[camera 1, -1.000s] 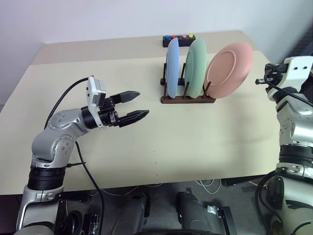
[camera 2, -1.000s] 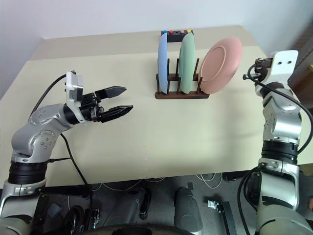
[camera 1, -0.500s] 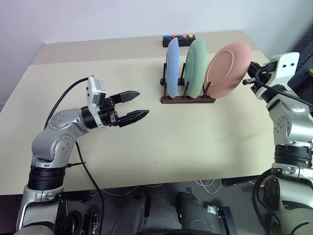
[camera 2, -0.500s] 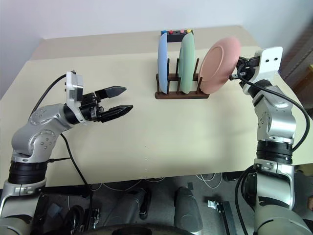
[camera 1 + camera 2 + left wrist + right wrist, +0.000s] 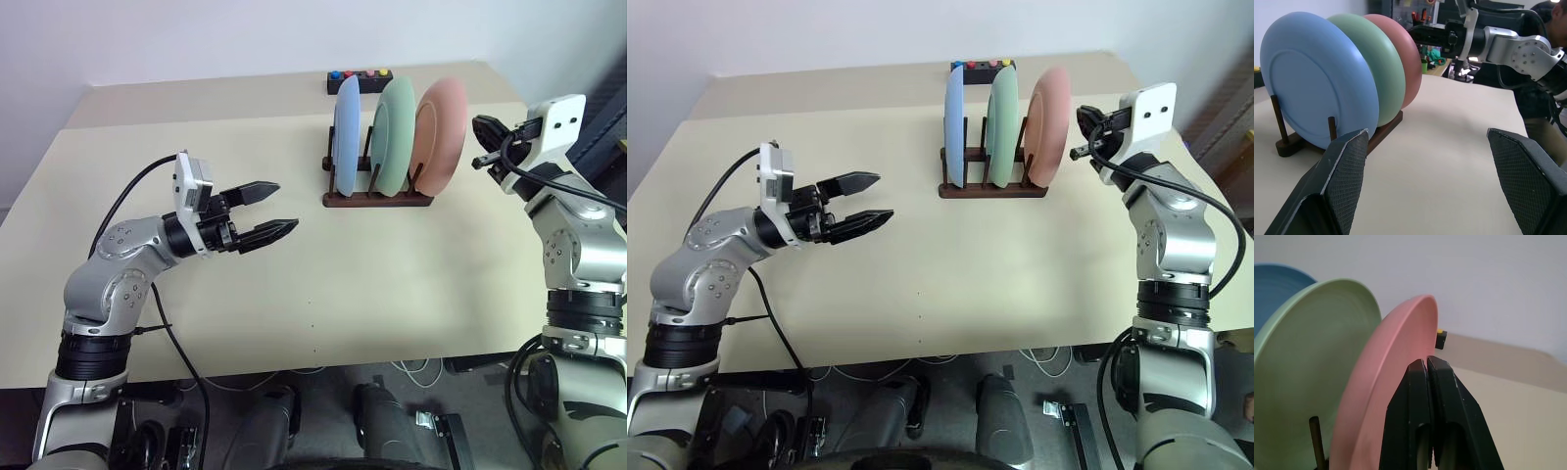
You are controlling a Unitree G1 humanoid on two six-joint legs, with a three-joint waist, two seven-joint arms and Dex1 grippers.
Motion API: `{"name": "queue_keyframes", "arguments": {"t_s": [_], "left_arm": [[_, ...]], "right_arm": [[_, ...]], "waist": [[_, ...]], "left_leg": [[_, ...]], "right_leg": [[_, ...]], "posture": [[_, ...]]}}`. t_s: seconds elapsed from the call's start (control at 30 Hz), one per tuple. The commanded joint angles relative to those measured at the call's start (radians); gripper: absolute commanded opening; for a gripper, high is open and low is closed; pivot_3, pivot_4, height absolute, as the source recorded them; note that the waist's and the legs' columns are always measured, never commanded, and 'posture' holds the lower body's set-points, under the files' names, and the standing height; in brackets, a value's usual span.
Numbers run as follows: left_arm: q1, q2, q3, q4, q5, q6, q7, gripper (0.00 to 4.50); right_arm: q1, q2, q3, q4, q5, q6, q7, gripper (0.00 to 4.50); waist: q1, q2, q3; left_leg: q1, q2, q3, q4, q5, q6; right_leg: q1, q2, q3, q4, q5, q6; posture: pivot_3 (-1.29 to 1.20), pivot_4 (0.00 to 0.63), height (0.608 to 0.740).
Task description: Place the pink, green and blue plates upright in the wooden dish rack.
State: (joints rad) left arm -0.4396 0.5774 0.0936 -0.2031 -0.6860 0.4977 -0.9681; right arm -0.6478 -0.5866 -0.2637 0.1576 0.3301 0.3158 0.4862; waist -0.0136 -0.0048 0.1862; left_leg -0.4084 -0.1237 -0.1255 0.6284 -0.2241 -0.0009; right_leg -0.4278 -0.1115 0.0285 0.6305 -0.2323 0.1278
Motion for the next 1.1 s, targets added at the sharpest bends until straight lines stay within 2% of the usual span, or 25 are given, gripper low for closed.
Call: {"name": "queue_keyframes", "arguments": {"t_s": [0.03,0.13,0.23,0.27,0.37,0.4,0.5,0.57,0.77,0.93,1.1], "left_arm": [[-0.012,0.003,0.015,-0.021,-0.006,-0.004,0.004,3.99],[-0.012,0.006,0.015,-0.015,-0.005,-0.007,0.001,3.99],[-0.017,0.013,0.018,-0.002,0.0,-0.013,-0.007,3.99],[-0.021,0.018,0.02,0.008,0.006,-0.019,-0.012,3.99],[-0.033,0.026,0.027,0.037,0.011,-0.029,-0.027,3.99],[-0.039,0.03,0.031,0.052,0.015,-0.035,-0.032,3.99],[-0.057,0.046,0.044,0.108,0.027,-0.052,-0.061,3.99],[-0.064,0.065,0.052,0.146,0.034,-0.062,-0.084,3.99],[-0.048,0.114,0.094,0.23,0.088,-0.149,-0.115,3.99],[0.122,0.211,0.175,0.151,0.045,-0.14,-0.203,3.99],[0.227,0.24,0.224,0.077,0.014,-0.125,-0.217,3.99]], "right_arm": [[-0.036,-0.013,-0.036,-0.016,0.005,-0.038,-0.015,0.04],[-0.061,-0.017,-0.098,0.002,0.027,-0.052,-0.061,0.04],[-0.08,-0.013,-0.199,-0.051,0.183,0.016,-0.039,0.04],[-0.069,-0.024,-0.222,-0.089,0.249,0.051,0.003,0.27],[-0.025,-0.061,-0.259,-0.169,0.37,0.133,0.093,1.28],[0.003,-0.083,-0.274,-0.196,0.406,0.16,0.129,1.9],[0.15,-0.156,-0.303,-0.329,0.578,0.299,0.283,3.38],[0.254,-0.186,-0.256,-0.415,0.6,0.333,0.357,4.4],[0.356,-0.191,-0.162,-0.491,0.513,0.238,0.446,4.46],[0.479,-0.179,-0.093,-0.552,0.477,0.177,0.55,4.46],[0.547,-0.169,-0.052,-0.595,0.453,0.147,0.559,4.46]], "waist": [[0.0,0.0,0.0],[0.0,0.0,0.0],[0.001,0.0,0.0],[0.002,0.0,0.0],[0.002,0.0,0.0],[0.002,0.0,0.0],[0.006,0.0,0.0],[0.003,0.0,0.0],[-0.002,0.0,0.0],[0.0,0.0,0.0],[0.009,-0.001,0.0]], "left_leg": [[0.0,0.0,0.0,0.0,0.0,0.0],[0.0,0.0,0.0,0.0,0.0,0.0],[0.0,0.0,0.0,0.0,0.0,0.0],[0.0,0.0,0.0,0.0,0.0,0.0],[0.0,0.0,0.0,0.0,0.0,0.0],[0.0,0.0,0.0,0.0,0.0,0.0],[0.0,0.0,-0.001,0.0,-0.001,0.001],[0.0,0.0,-0.002,0.0,-0.001,0.002],[0.0,0.0,0.0,0.001,-0.001,0.002],[0.0,0.0,0.0,0.0,-0.002,0.003],[-0.001,0.0,0.0,0.002,-0.002,0.003]], "right_leg": [[0.0,0.0,0.0,0.0,0.0,0.0],[0.0,0.0,0.0,0.0,0.0,0.0],[0.0,0.0,0.0,0.0,0.0,0.0],[0.0,0.0,0.0,0.0,0.0,0.0],[0.0,0.0,0.0,-0.001,0.0,0.0],[0.0,0.0,0.0,0.0,0.0,0.0],[0.001,0.0,-0.001,-0.001,0.0,0.0],[0.001,0.0,-0.002,-0.002,0.0,0.0],[0.001,-0.001,-0.001,0.0,0.0,0.0],[0.001,-0.001,-0.001,-0.002,0.0,0.001],[0.002,-0.003,-0.001,-0.002,0.0,0.0]], "posture": [[0.0,0.15,0.74],[0.0,0.15,0.74],[0.0,0.15,0.74],[0.0,0.15,0.74],[0.0,0.15,0.74],[0.0,0.15,0.74],[0.0,0.15,0.74],[0.0,0.15,0.74],[0.0,0.15,0.74],[0.0,0.15,0.74],[0.0,0.15,0.74]]}}
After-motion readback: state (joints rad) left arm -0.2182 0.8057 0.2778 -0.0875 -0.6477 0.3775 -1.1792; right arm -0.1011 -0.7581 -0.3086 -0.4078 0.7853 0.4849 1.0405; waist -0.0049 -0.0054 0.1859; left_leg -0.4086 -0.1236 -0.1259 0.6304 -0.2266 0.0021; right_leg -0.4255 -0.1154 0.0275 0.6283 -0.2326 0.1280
